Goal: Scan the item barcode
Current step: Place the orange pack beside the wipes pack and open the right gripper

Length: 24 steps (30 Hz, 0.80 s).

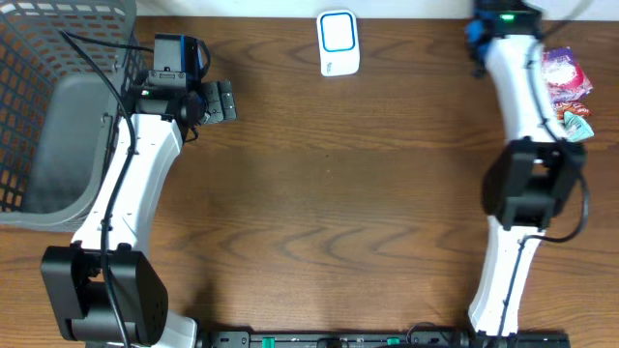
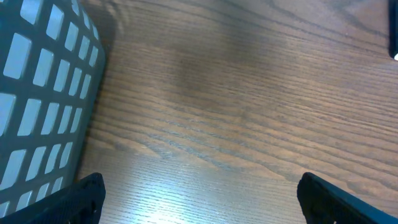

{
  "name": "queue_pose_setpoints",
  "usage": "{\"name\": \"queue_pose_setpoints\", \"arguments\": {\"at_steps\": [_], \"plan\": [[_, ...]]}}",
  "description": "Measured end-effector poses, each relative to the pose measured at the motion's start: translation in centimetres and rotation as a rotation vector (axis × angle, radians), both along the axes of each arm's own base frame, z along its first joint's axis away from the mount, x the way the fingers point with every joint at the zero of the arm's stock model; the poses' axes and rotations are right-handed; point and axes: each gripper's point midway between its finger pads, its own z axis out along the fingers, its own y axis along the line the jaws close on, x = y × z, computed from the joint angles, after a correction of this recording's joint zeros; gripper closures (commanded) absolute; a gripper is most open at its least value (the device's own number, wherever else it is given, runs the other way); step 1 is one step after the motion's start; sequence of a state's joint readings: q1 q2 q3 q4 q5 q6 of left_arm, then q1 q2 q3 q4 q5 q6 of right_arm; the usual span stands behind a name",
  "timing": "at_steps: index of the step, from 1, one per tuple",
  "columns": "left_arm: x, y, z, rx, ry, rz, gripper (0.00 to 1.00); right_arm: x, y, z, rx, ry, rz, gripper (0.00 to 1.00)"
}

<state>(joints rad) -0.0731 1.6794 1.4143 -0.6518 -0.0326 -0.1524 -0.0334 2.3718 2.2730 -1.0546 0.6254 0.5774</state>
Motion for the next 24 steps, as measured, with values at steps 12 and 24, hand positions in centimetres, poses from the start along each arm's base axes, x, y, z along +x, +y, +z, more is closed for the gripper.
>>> {"name": "queue_pose_setpoints", "arguments": {"at_steps": [12,24], "plan": [[0.0,0.0,0.0,0.000,0.000,0.000,0.02,-7.5,-11.8,-2.4,0.201,0.038,-0.362,0.91],[0.0,0.0,0.0,0.000,0.000,0.000,0.02,-7.2,-13.1,-6.0,0.349,-0.031,-0.399,0.59]]}}
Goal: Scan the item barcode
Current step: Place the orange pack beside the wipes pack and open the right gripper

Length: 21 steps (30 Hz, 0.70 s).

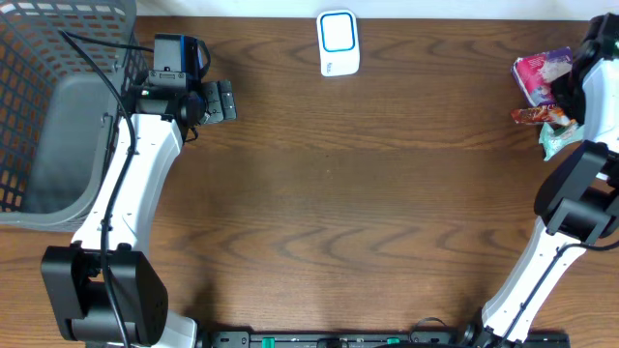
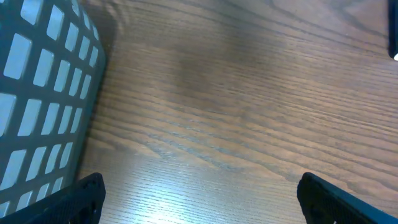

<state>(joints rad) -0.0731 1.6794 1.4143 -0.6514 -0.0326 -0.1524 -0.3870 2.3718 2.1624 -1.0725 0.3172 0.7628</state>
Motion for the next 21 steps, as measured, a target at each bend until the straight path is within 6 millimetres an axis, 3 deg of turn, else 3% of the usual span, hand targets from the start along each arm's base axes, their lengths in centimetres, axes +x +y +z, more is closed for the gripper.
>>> {"name": "queue_pose_setpoints", "arguments": {"at_steps": [4,11,13,15,16,17,21], "plan": [[0.0,0.0,0.0,0.000,0.000,0.000,0.02,0.1,0.7,-0.8,0.042,-0.005,0.013,0.40],[0.0,0.0,0.0,0.000,0.000,0.000,0.02,-0.1,1.1,-0.2,0.056,-0.003,0.036,0.36],[0.0,0.0,0.0,0.000,0.000,0.000,0.02,-0.2,1.2,1.3,0.049,-0.024,0.039,0.36],[0.0,0.0,0.0,0.000,0.000,0.000,0.02,-0.4,1.4,4.0,0.033,-0.063,0.046,0.35],[0.0,0.0,0.0,0.000,0.000,0.000,0.02,-0.8,1.7,6.6,0.019,-0.096,0.055,0.11],[0.0,0.0,0.0,0.000,0.000,0.000,0.02,-1.1,2.0,8.2,0.010,-0.115,0.058,0.01],[0.0,0.0,0.0,0.000,0.000,0.000,0.02,-3.1,4.1,13.7,-0.010,-0.160,0.091,0.01]]}}
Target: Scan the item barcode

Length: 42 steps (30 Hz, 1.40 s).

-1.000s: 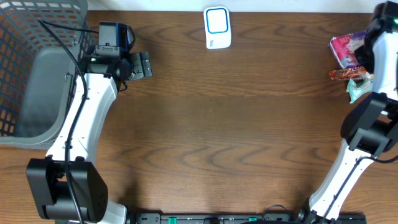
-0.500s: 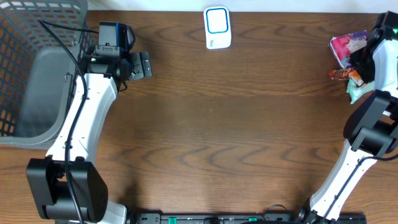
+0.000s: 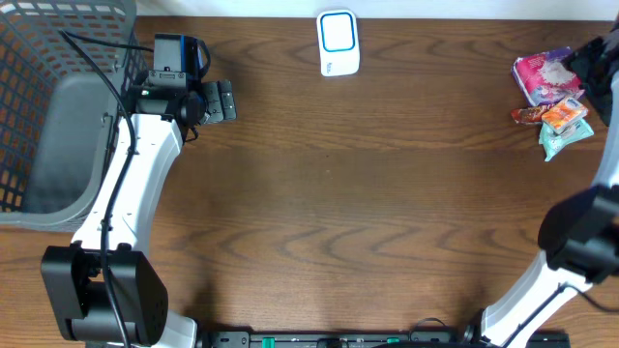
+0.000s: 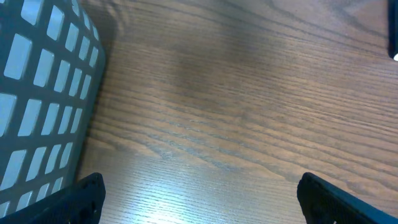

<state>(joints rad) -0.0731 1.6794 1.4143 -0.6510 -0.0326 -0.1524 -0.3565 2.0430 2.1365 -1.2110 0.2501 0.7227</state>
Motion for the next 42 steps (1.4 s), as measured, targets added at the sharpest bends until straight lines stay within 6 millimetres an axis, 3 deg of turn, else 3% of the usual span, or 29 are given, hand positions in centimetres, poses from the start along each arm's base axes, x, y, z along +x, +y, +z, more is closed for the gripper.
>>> {"name": "queue_pose_setpoints", "arguments": {"at_steps": [3,6,13,19,24,32,42], "plan": [[0.0,0.0,0.0,0.000,0.001,0.000,0.02,-1.3,2.1,2.4,-0.002,-0.005,0.034,0.01],[0.0,0.0,0.0,0.000,0.001,0.000,0.02,-2.0,4.5,3.4,-0.002,0.013,0.090,0.01],[0.0,0.0,0.0,0.000,0.000,0.000,0.02,-2.5,11.4,2.9,-0.009,0.139,0.331,0.01],[0.0,0.0,0.0,0.000,0.000,0.000,0.02,-2.0,15.7,2.8,-0.037,0.175,0.504,0.01],[0.0,0.0,0.0,0.000,0.000,0.000,0.02,-2.8,17.2,2.4,-0.042,0.232,0.584,0.01],[0.0,0.0,0.0,0.000,0.000,0.000,0.02,-4.3,17.3,2.2,-0.036,0.297,0.617,0.01],[0.0,0.0,0.0,0.000,0.000,0.000,0.02,-6.5,17.2,4.0,-0.047,0.313,0.654,0.01]]}}
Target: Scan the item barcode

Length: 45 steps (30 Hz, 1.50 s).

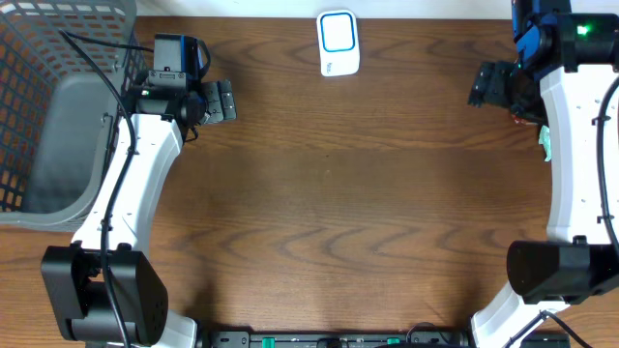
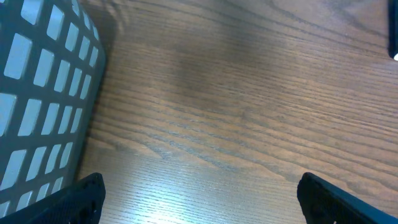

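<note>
The white scanner with a blue frame (image 1: pixel 338 42) lies at the back middle of the table. The snack packets at the back right are mostly hidden under my right arm; only a teal edge (image 1: pixel 544 143) and a red sliver (image 1: pixel 523 118) show. My right gripper (image 1: pixel 488 85) hangs just left of them, pointing left, and looks open with nothing in it. My left gripper (image 1: pixel 221 100) hovers by the basket. In the left wrist view that gripper (image 2: pixel 200 190) is wide open over bare wood.
A grey mesh basket (image 1: pixel 39 58) fills the back left corner, and its wall (image 2: pixel 37 93) stands close to my left fingers. The brown wooden table (image 1: pixel 368 193) stretches between the two arms.
My right arm has come back from the far right edge and now lies over the snack packets, its gripper just left of them. The left arm has not moved.
At first my right arm reached to the back of the table beside the packets. Then it stood at the right edge with the packets uncovered, then still further right. Now it covers them again. The left gripper stayed open by the basket throughout.
</note>
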{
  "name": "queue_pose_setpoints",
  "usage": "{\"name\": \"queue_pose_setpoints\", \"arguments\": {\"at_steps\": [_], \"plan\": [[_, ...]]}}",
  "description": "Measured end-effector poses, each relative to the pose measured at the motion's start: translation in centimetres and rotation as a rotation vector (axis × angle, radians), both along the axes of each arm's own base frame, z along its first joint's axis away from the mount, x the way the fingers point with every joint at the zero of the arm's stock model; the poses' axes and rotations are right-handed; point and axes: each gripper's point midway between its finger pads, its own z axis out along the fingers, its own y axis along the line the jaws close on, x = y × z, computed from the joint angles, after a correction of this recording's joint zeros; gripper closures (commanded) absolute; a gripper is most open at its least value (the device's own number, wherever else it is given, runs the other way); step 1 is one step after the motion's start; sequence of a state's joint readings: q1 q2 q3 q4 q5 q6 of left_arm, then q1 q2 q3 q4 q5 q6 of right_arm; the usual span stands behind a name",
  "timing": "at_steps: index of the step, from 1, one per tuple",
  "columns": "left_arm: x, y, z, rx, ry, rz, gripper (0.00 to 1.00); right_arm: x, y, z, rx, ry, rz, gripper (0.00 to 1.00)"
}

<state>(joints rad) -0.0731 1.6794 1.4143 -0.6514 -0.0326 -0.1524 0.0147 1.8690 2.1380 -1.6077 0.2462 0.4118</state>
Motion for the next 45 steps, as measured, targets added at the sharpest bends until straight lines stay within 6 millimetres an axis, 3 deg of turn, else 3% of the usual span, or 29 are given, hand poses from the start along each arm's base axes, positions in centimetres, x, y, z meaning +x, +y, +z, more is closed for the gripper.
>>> {"name": "queue_pose_setpoints", "arguments": {"at_steps": [7,13,21,27,36,45], "plan": [[0.0,0.0,0.0,0.000,0.000,0.000,0.02,-0.6,0.0,0.3,-0.002,0.000,0.008,0.01],[0.0,0.0,0.0,0.000,0.000,0.000,0.02,-1.3,0.0,-1.1,-0.002,-0.005,0.011,0.01],[0.0,0.0,0.0,0.000,0.000,0.000,0.02,-1.7,1.3,-2.2,0.054,-0.165,0.097,0.01],[0.0,0.0,0.0,0.000,0.001,0.000,0.02,-3.8,2.3,-1.2,0.088,-0.361,0.161,0.01],[0.0,0.0,0.0,0.000,0.000,0.000,0.02,-7.4,2.7,-2.5,0.090,-0.504,0.198,0.01],[0.0,0.0,0.0,0.000,0.000,0.000,0.02,-8.0,2.7,-2.6,0.091,-0.512,0.201,0.01]]}}
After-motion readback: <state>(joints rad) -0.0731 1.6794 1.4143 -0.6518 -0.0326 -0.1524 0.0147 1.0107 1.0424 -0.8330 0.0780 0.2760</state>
